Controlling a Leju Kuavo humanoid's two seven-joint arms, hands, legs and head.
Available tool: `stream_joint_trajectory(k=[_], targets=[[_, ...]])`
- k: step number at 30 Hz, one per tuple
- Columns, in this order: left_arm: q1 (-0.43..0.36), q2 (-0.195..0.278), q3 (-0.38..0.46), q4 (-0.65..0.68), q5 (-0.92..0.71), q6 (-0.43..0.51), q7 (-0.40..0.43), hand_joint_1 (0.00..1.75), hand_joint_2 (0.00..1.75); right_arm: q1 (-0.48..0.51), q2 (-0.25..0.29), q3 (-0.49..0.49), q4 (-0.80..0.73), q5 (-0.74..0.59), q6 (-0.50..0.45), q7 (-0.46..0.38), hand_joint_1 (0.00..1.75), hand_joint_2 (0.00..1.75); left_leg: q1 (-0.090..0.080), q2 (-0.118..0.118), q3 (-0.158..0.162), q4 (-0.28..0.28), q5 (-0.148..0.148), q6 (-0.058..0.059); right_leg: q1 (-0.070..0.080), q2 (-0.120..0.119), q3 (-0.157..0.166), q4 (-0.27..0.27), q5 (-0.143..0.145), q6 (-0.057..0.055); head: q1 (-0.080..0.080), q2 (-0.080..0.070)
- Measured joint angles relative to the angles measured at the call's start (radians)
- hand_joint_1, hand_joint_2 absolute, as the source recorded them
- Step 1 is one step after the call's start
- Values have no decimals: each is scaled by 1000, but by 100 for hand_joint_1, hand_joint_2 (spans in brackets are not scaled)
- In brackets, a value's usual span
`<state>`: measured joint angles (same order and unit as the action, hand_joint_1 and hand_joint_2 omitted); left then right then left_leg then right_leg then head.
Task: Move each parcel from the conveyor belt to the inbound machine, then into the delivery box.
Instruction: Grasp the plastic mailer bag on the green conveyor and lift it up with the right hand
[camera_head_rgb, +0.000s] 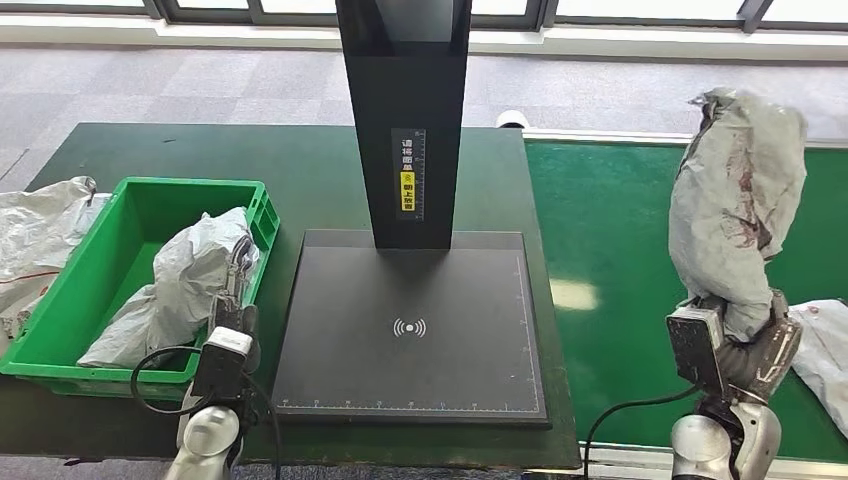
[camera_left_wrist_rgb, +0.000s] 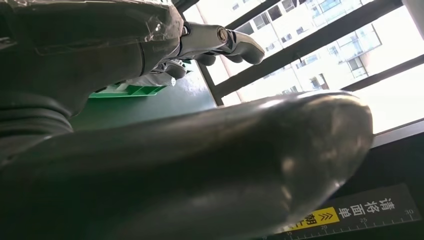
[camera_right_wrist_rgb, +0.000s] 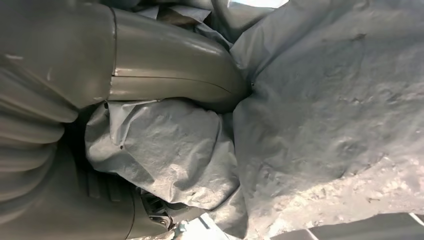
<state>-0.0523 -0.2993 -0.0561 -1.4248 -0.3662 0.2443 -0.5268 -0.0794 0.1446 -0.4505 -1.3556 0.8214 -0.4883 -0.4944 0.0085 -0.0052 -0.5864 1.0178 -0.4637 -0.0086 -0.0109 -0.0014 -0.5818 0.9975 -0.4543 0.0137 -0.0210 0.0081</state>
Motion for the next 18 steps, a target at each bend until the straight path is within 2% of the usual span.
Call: stream_joint_trajectory(k=[5,10,18], targets=[[4,0,0,-8,0,4,-1,0,0,36,25,46,-110,-33,-8,-20,175,175,0,0,0,0,0,0,0,-1,0,0,0,0,0,0],[14,0,1,-19,4,13,-18,0,0,61,36,106,-180,-119,-10,-104,175,175,0,0,0,0,0,0,0,0,0,0,0,0,0,0],[36,0,8,-71,56,3,-63,0,0,27,38,326,-174,58,58,-19,175,175,0,0,0,0,1,-1,0,0,-1,1,0,0,0,0]])
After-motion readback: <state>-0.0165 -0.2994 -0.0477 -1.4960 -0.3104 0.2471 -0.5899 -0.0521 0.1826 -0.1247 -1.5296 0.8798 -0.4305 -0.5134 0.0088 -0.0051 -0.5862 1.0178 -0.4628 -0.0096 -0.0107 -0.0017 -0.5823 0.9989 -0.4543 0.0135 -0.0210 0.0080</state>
